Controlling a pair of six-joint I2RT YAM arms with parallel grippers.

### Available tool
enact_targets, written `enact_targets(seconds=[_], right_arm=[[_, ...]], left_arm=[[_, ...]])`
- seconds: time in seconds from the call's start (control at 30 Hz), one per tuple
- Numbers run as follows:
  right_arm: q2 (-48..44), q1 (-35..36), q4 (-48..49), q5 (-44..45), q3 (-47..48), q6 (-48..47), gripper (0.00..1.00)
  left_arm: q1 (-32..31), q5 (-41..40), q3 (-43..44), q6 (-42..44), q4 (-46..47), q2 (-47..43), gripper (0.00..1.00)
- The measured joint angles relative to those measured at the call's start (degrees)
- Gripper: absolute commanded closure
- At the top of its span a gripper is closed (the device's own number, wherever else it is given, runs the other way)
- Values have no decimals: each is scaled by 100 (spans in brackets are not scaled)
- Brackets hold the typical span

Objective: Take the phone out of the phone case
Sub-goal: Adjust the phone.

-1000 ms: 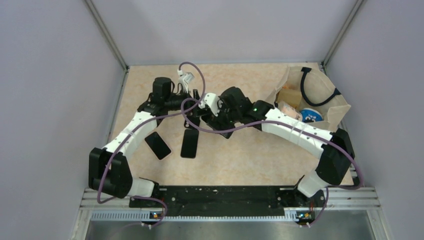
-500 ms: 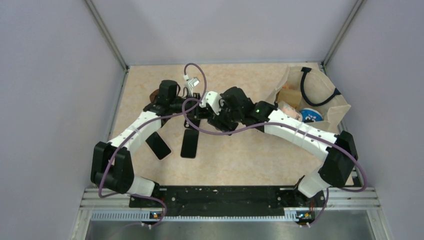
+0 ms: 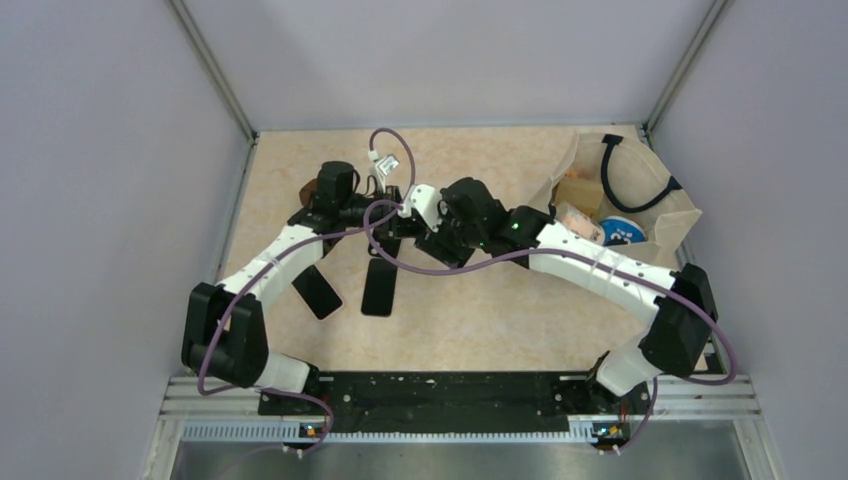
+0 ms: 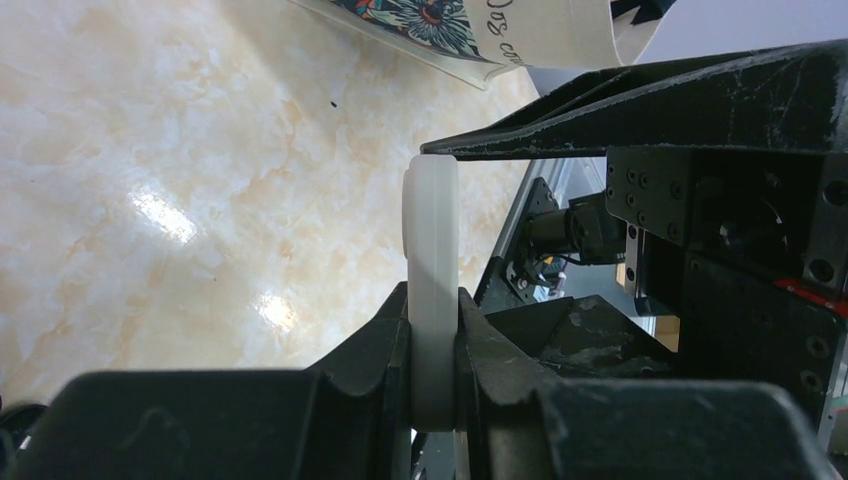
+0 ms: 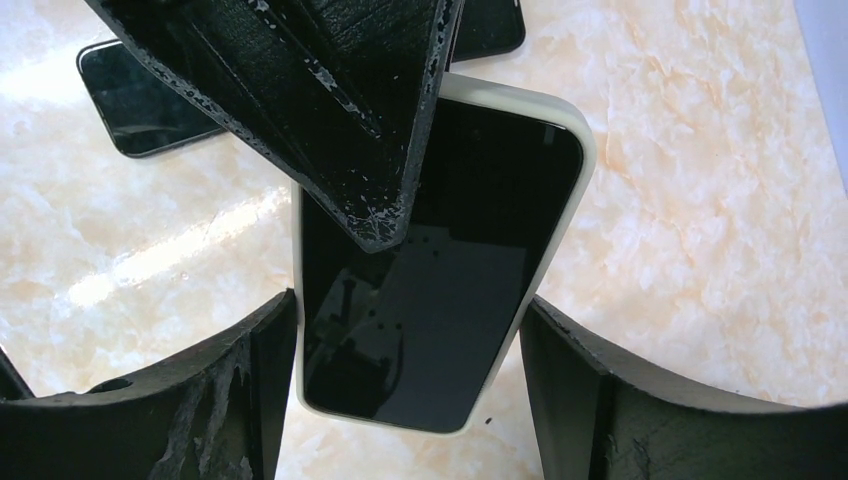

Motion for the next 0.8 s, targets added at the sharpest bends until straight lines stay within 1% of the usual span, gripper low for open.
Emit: enact_targets(seconds=[0.13, 0.17, 0.2, 0.23, 0.47, 0.63, 0.8], right_arm=[[-195, 28, 166, -13, -184, 7, 28], [-273, 35, 197, -26, -243, 7, 25], [-354, 42, 223, -48, -293, 15, 14], [-435, 44, 232, -59, -326, -7, 12], [-1169, -105, 240, -496, -354, 26, 10], [-1554, -713, 247, -1051, -356, 293, 9], [-1928, -1224, 332, -1408, -365, 551, 6]], left_arm=[[39, 155, 2, 72, -2, -39, 100], [52, 212, 2, 105, -9, -52, 100], [66, 267, 4, 162, -17, -66, 100], [72, 321, 15, 293, -52, -76, 100], [251, 317, 70, 861, -450, -98, 100], [328, 352, 203, 1261, -649, -243, 100], [341, 592, 319, 2035, -973, -588, 100]])
